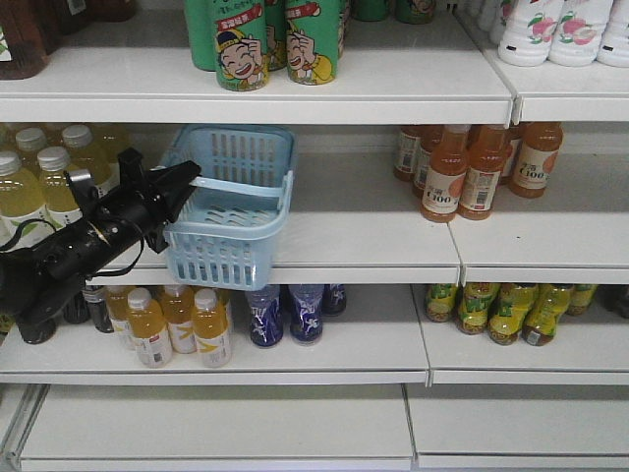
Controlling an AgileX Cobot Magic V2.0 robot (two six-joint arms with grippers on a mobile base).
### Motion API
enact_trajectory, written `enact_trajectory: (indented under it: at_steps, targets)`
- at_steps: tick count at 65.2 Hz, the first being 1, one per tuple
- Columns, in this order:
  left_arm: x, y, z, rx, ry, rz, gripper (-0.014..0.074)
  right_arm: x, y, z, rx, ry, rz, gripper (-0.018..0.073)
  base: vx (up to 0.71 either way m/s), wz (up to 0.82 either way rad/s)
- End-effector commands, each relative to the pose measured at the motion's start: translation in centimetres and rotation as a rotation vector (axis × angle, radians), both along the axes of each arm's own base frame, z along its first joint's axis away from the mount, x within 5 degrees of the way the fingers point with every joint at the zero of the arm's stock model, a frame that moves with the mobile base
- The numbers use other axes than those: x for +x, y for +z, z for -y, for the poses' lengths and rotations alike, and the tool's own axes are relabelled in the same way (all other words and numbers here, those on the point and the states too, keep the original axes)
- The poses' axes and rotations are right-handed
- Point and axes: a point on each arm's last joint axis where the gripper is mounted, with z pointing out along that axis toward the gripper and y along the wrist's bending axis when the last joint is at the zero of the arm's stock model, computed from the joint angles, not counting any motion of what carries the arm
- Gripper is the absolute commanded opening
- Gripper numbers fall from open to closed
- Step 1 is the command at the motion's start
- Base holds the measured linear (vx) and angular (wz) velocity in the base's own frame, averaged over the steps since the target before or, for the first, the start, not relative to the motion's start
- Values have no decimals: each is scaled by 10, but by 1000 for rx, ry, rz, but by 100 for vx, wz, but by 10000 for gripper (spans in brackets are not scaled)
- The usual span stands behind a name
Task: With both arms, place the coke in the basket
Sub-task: 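Lift the basket off the shelf with the left gripper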
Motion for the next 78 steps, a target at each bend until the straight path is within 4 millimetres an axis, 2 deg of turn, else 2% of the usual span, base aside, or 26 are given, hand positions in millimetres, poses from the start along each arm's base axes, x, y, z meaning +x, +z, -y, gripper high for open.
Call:
enact_trajectory:
  at_steps: [1,10,23,34,42,57,78]
  targets:
    - [-12,35,13,-52,-187,142,-8,-1,4,-1,-22,12,76,-5,0,0]
    - [-24,41,21,-54,-325,155,-8,-1,4,-1,-22,12,76,-5,0,0]
    - [-54,45,27,-21,-384,119,-8,-1,4,-1,-22,12,76,-5,0,0]
    - [-103,36,30,10,-430,40,-8,-1,4,-1,-22,12,76,-5,0,0]
    - [-139,39,37,44,-479,36,-8,-1,4,-1,-22,12,76,-5,0,0]
    - [-187,60,48,78,-558,99,-8,-1,4,-1,-22,12,76,-5,0,0]
    - [-224,95,73,67,-697,225,-8,-1,4,-1,-22,12,76,-5,0,0]
